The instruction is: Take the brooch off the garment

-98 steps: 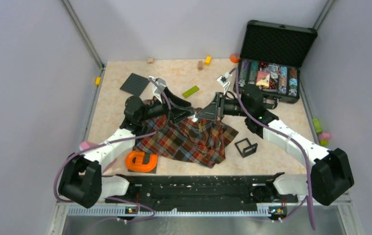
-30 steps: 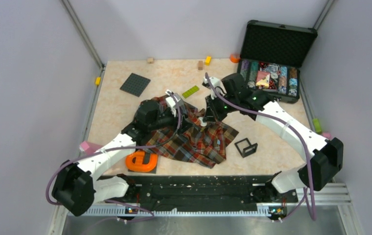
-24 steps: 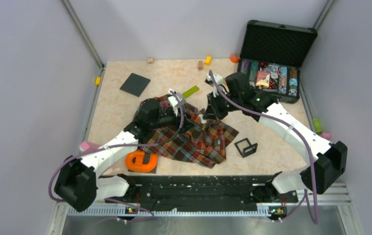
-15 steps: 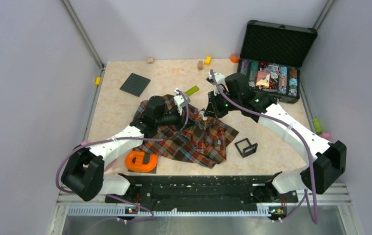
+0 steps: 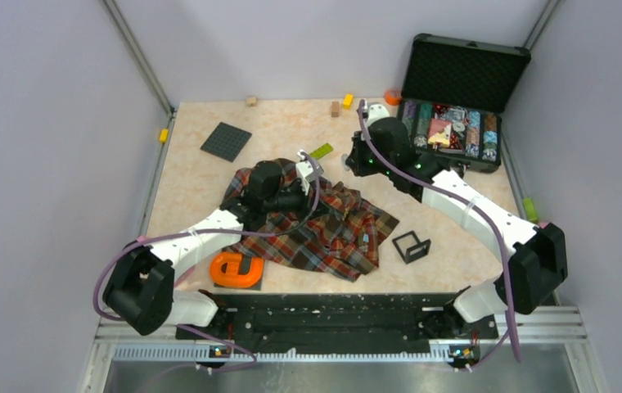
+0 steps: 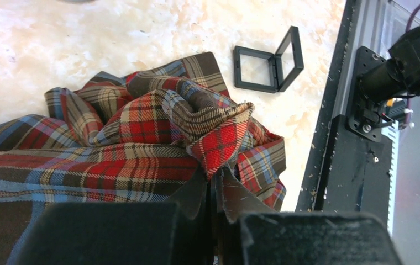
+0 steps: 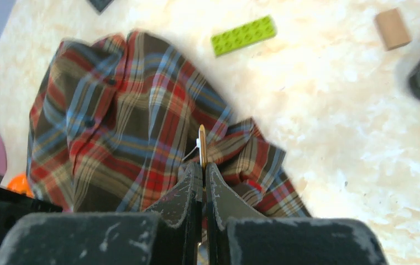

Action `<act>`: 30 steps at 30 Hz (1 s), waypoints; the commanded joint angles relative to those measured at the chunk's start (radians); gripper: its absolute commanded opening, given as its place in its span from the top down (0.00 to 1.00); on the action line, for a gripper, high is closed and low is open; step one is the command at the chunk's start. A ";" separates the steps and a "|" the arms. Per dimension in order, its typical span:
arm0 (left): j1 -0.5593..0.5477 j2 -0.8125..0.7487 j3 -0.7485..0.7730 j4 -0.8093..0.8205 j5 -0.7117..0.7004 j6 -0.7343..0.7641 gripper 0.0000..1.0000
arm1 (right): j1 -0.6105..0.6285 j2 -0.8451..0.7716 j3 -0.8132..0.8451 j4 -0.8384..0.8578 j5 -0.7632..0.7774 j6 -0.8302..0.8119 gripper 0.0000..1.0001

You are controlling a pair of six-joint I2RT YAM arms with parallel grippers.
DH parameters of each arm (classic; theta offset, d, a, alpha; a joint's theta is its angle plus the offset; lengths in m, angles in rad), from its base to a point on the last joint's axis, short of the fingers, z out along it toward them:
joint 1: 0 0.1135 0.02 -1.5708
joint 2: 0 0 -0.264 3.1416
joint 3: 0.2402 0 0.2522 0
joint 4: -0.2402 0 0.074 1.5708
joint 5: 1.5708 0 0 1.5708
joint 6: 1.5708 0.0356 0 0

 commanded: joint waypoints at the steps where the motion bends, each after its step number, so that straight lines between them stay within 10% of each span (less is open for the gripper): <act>1: -0.003 0.003 0.060 0.009 -0.077 -0.024 1.00 | -0.018 -0.090 -0.063 0.160 0.180 0.081 1.00; 19: 0.001 -0.016 0.144 -0.208 -0.579 -0.124 1.00 | -0.046 -0.364 -0.246 0.199 0.467 0.133 1.00; 30: 0.058 -0.028 0.282 -0.313 -0.656 -0.135 1.00 | -0.046 -0.447 -0.304 0.165 0.508 0.131 1.00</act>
